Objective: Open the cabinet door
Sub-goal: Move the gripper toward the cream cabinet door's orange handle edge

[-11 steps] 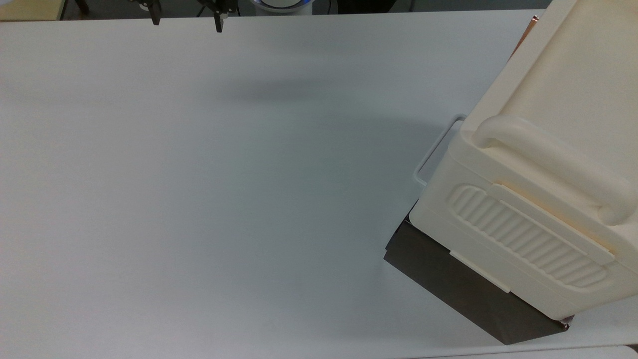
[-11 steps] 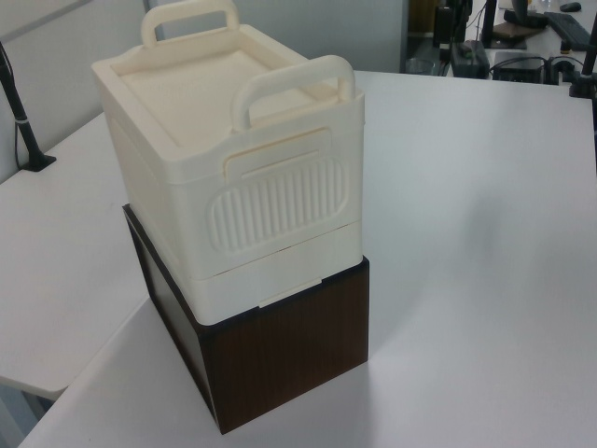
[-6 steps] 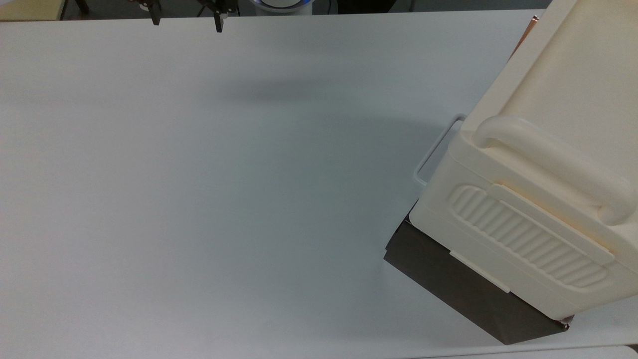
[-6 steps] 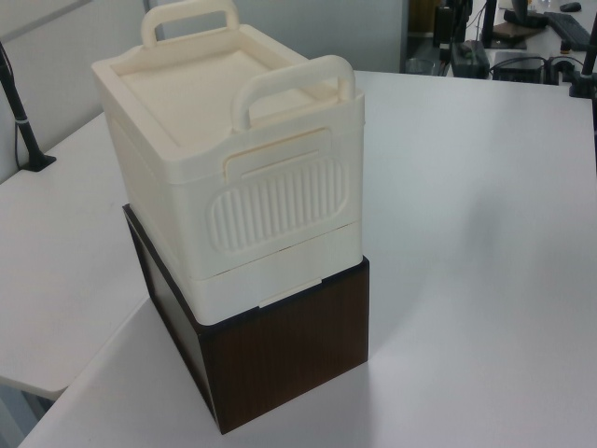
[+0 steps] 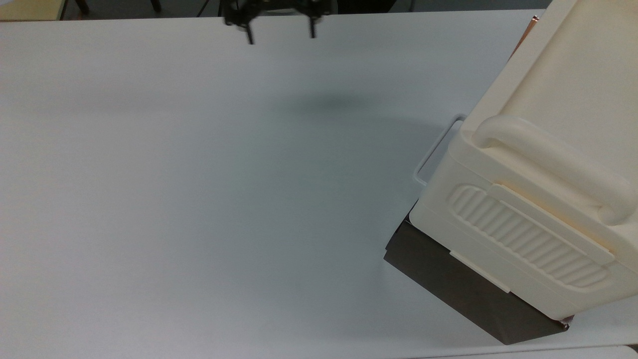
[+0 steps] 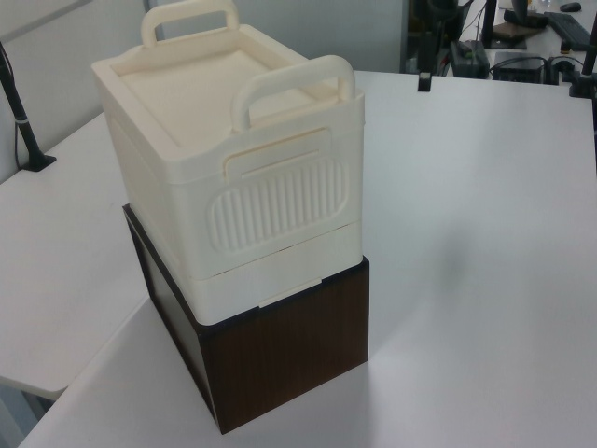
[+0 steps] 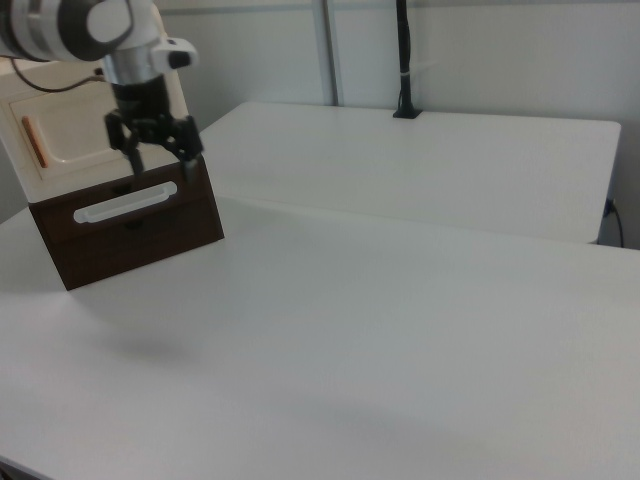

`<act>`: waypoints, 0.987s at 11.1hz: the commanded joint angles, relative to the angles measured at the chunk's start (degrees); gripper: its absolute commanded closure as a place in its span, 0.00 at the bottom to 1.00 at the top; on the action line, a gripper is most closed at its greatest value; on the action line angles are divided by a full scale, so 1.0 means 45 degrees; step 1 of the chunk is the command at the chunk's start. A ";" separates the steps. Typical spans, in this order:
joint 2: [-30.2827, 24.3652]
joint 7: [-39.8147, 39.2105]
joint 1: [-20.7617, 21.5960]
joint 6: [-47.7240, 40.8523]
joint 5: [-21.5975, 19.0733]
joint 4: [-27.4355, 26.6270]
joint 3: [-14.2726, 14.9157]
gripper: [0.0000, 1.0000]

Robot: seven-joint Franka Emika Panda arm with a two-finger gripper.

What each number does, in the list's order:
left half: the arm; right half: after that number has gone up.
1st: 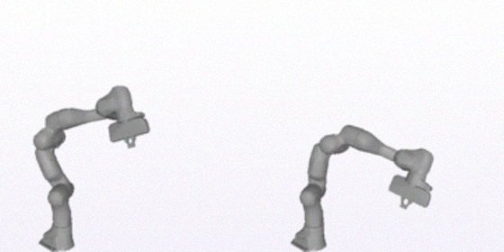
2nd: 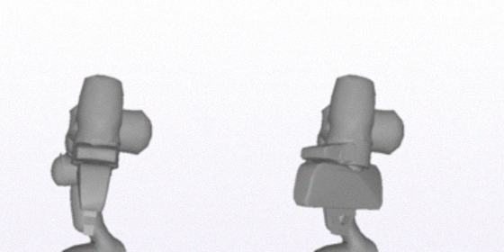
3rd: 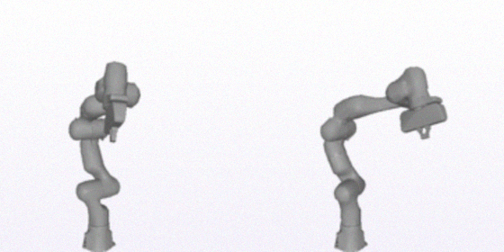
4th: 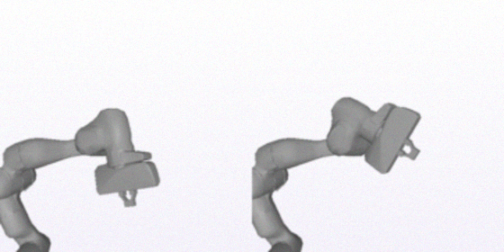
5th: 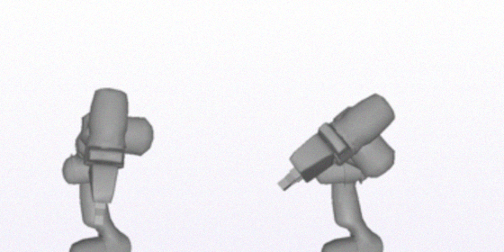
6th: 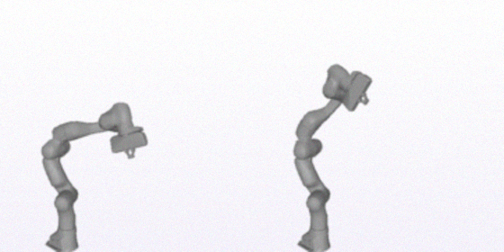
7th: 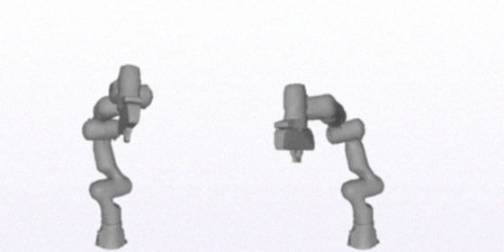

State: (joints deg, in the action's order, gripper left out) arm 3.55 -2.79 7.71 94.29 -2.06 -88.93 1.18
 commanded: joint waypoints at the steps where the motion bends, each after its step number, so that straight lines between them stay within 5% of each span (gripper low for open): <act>1: 0.0030 0.0308 0.1834 0.0551 -0.0285 0.0696 0.0148 0.00; 6: 0.0516 -0.1076 0.5039 0.2969 -0.0226 0.0914 0.0129 0.00; 8: 0.1394 -0.1896 0.5491 0.3129 -0.0226 0.1946 0.0129 0.02; 11: 0.1846 -0.2721 0.5766 0.4022 -0.0206 0.2166 -0.0299 0.17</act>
State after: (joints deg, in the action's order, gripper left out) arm 9.87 -11.95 32.83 109.07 -2.50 -81.16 0.66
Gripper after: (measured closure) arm 0.088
